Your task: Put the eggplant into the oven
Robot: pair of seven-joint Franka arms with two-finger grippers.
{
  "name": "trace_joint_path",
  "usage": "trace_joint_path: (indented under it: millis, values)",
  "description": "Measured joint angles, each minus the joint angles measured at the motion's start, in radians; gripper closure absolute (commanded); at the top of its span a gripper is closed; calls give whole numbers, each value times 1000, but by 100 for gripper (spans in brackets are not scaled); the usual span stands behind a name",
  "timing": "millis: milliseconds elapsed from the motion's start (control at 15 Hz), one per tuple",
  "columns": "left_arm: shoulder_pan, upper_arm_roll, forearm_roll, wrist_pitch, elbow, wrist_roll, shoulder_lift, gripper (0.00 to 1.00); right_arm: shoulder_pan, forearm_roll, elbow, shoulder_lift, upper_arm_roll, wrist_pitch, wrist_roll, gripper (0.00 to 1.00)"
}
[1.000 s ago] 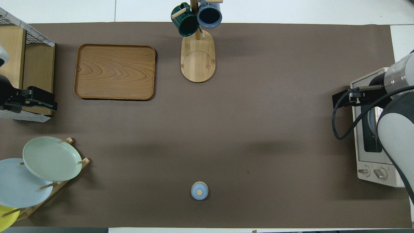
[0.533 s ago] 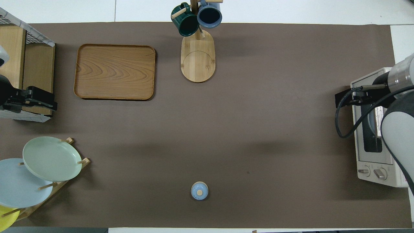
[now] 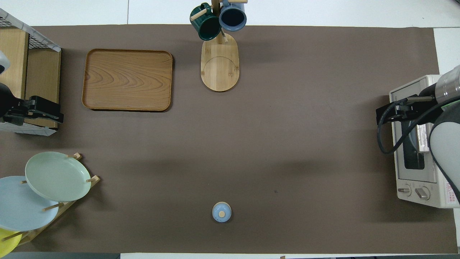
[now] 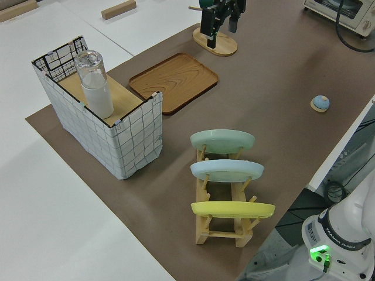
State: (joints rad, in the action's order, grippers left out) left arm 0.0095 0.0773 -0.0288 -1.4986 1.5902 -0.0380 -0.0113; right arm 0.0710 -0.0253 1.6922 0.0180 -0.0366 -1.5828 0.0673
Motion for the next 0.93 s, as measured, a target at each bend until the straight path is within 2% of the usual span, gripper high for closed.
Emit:
trace_joint_path:
  millis: [467,933]
  values:
    - [0,0,0,0,0,0,0,0,-4,0,-40,-5,-9,25,1,0]
    - [0,0,0,0,0,0,0,0,-76,0,-83,-54,-8,51,1,0]
